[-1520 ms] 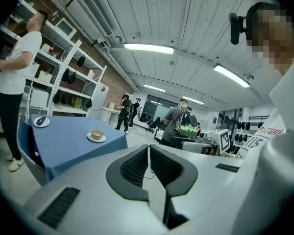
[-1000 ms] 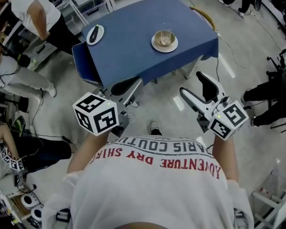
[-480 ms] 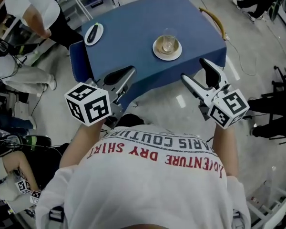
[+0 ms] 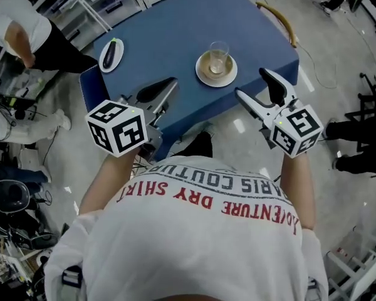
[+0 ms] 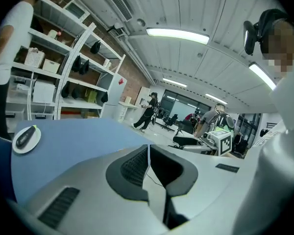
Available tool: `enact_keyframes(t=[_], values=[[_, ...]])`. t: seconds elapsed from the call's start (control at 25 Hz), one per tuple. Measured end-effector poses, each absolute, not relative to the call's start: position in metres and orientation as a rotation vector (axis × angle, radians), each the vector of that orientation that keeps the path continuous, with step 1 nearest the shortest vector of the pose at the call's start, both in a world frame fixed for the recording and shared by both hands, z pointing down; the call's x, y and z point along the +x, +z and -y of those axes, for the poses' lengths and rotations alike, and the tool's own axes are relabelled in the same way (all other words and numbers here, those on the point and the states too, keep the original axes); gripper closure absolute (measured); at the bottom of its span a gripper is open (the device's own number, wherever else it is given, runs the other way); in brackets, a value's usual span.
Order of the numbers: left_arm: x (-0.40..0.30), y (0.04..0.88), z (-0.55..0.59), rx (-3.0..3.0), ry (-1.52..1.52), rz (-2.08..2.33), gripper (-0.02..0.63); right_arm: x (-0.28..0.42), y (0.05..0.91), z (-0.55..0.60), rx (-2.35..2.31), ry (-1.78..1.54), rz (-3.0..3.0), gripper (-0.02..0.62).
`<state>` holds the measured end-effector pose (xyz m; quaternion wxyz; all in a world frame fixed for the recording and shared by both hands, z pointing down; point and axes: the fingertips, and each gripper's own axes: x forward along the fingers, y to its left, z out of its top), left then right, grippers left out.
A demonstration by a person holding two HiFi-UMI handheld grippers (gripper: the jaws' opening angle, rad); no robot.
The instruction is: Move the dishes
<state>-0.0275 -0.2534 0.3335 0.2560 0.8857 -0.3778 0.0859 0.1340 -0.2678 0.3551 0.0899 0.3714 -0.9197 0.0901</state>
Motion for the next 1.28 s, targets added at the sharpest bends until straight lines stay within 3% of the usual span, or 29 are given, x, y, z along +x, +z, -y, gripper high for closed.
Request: enact_keyframes(t=[0.44,1.28], values=[[-0.038,0.376,0.346,2.327,0.269,0.999,0.569,0.108,0.415,0.356,1.043,0.343,2.651,0.261],[-0.048,0.438,0.381,2.184,0.285,0.98,0.569,0.068,0.476,0.413,0.905,0.339,2.617,0.261]])
